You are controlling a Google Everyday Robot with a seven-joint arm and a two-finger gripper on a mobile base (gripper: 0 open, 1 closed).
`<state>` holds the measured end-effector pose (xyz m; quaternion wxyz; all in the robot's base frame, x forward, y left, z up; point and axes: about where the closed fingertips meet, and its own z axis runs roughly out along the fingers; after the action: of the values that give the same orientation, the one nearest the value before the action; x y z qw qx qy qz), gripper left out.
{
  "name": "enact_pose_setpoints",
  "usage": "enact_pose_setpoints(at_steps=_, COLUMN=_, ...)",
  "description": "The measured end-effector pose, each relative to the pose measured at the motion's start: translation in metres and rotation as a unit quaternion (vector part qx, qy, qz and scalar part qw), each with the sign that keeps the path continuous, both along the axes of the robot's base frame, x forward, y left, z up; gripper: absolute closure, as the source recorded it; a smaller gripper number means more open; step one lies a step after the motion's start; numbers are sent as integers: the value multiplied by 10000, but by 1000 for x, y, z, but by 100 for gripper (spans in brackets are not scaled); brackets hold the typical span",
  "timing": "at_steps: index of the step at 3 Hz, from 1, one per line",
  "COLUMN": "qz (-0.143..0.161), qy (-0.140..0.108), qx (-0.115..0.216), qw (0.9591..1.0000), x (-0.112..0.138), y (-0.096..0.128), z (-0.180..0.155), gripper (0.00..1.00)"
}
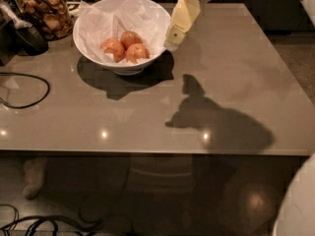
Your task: Pick apple from white bowl
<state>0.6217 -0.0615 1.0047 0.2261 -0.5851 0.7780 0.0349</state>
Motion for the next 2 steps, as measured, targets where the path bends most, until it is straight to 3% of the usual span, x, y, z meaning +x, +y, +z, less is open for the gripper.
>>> enact_pose_setpoints(at_steps=1, qz=258, qy=65, qx=-36, qw=9996, x=10, y=35, z=1, gripper=0)
enact_pose_setpoints(at_steps=2, qz=273, qy=4, qx=7, qw=9996, x=14, y=40, z=2, gripper=0)
